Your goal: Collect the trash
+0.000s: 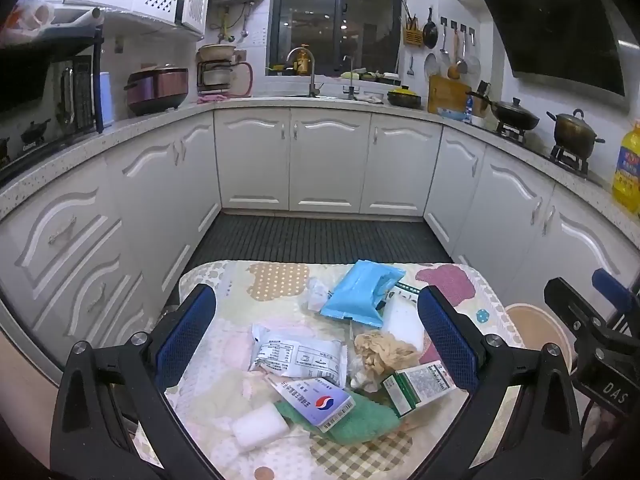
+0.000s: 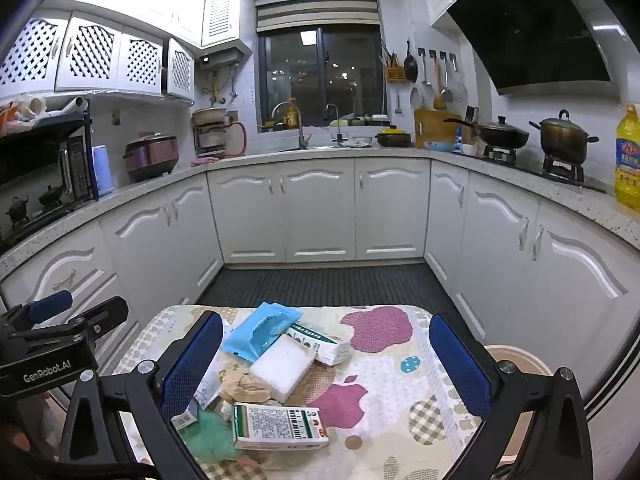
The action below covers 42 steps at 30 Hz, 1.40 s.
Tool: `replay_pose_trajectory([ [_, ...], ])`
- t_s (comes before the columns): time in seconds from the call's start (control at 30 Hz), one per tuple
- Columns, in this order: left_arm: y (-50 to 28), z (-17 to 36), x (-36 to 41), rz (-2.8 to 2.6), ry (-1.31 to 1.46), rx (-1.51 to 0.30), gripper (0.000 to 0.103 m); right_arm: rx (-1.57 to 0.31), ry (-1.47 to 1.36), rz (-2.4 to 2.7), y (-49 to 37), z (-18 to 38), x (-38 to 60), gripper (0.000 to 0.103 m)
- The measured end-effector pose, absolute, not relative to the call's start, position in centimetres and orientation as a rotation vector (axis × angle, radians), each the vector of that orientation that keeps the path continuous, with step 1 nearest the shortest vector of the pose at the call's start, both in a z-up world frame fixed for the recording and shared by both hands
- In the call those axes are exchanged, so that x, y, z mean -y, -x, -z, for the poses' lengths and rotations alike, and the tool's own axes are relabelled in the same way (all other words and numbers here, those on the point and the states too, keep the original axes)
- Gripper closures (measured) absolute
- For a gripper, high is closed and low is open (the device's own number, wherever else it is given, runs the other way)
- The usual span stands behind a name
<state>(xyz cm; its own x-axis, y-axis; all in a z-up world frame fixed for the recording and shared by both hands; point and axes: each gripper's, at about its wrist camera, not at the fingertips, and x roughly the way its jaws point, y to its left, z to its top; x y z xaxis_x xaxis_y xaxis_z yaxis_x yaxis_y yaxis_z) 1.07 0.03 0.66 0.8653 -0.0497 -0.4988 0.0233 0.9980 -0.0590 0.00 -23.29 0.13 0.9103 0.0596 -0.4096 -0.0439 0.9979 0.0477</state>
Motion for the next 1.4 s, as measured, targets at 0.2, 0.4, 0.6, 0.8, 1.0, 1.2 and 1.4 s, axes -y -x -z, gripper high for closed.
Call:
replay_pose_trajectory([
  [0.2,-0.99,-0.60,0.11,0.039,0.047,-0.521,0.002,-0.423,-0.061,-0.058,-0.15,0.01,23.88,0.001],
  [0.4,-1.00,-0.60,0.32,0.032,0.053,-0.514,0.002,-0.426,-0.062,-0.053,-0.31,0.00,23.37,0.001],
  [0.6,-1.18,-0.42,0.33,0.023,0.058,-0.517,0.002,-0.424,-0.063,-0.050,-0.35,0.11,23.44,0.001],
  [0.8,-1.28,-0.34,0.36,0.024,0.057,-0.516,0.002,-0.432,-0.058,-0.050,-0.52,0.24,23.35,0.001],
  [1.0,-1.24,-0.27,0.33,0.026,0.061,-0.521,0.002,-0.421,-0.041,-0.048,-0.58,0.46,23.25,0.001],
  [1.2,-1.25,-0.22,0.42,0.027,0.059,-0.522,0.002,-0.413,-0.043,-0.044,-0.54,0.60,23.19,0.001],
  [1.4,-1.29,0.08,0.54,0.025,0.061,-0.529,0.002,-0.376,-0.060,-0.044,-0.73,0.77,23.34,0.001],
])
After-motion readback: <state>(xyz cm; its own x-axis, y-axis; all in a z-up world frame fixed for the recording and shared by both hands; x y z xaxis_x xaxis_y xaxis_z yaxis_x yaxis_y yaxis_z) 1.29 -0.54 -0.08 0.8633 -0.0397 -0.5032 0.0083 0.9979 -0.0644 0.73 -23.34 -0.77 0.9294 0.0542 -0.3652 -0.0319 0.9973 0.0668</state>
